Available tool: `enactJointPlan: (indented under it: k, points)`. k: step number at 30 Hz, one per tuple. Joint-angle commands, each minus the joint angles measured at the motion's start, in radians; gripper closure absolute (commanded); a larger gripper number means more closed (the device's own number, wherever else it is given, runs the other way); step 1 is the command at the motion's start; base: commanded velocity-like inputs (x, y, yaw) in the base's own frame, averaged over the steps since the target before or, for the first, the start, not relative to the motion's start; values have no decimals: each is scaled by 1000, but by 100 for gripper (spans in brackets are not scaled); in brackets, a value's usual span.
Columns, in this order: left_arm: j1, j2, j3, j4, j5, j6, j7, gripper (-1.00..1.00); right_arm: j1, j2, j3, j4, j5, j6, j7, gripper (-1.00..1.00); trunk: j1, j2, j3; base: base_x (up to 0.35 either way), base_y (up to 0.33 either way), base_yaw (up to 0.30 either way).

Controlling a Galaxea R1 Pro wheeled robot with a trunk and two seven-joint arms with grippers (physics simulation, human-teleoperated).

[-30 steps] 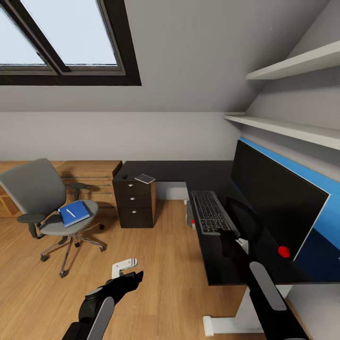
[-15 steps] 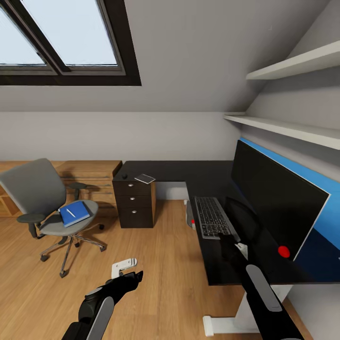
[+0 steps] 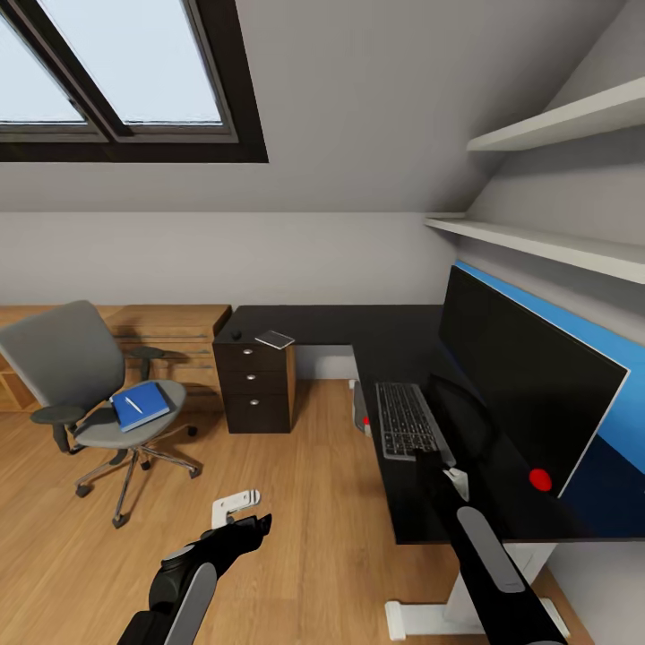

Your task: In the bedroom, organize the workspace by keeping the computer under the desk, ensuring the monitor is on the desk, placing the keyboard on the desk next to the monitor, placing the mouse on the desk next to the keyboard, moving the folder from the swivel chair onto the desk next to the mouse, stacking the notebook on top of the folder with the pen on top of the notebook, and positioning the swivel chair next to the desk.

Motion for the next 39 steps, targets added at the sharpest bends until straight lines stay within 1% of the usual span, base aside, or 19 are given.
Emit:
enactJointPlan:
  k: [1, 5, 7, 13, 15, 19, 31, 34, 39]
  points:
    - [-1, 0, -1, -1, 11, 3, 9, -100, -1, 0, 0, -1, -4, 2, -4, 100, 0, -1, -1, 3, 0, 0]
    - [-1, 0, -1, -1, 11, 3, 9, -100, -2, 0, 0, 7, 45, 2, -5, 100, 0, -1, -1, 1, 0, 0]
    - [-1, 0, -2, -1, 11, 3, 9, -100, -5, -1, 0, 40, 72, 3, -6, 100, 0, -1, -1, 0, 0, 0]
    - [-1, 0, -2, 0, 11, 3, 9, -100, -39, -5, -1, 115, 128, 4, -6, 100, 0, -1, -1, 0, 0, 0]
    - [-1, 0, -2, 0, 11, 3, 9, -100, -46, -6, -1, 124, 137, 5, -6, 100, 0, -1, -1, 0, 0, 0]
    - [-1, 0, -3, 0, 11, 3, 9, -100, -55, -7, -2, 133, 146, 5, -6, 100, 0, -1, -1, 0, 0, 0]
    - [0, 0, -3, 0, 11, 3, 10, -100, -57, -2, -3, 135, 144, 4, -7, 100, 0, -1, -1, 88, 0, 0]
    - [-1, 0, -3, 0, 12, 3, 9, -100, -57, -2, -3, 134, 144, 6, -7, 100, 0, -1, -1, 268, -2, 0]
    - [-1, 0, -3, 1, 12, 3, 10, -100, -57, -4, -3, 134, 143, 10, -7, 100, 0, -1, -1, 194, -146, 0]
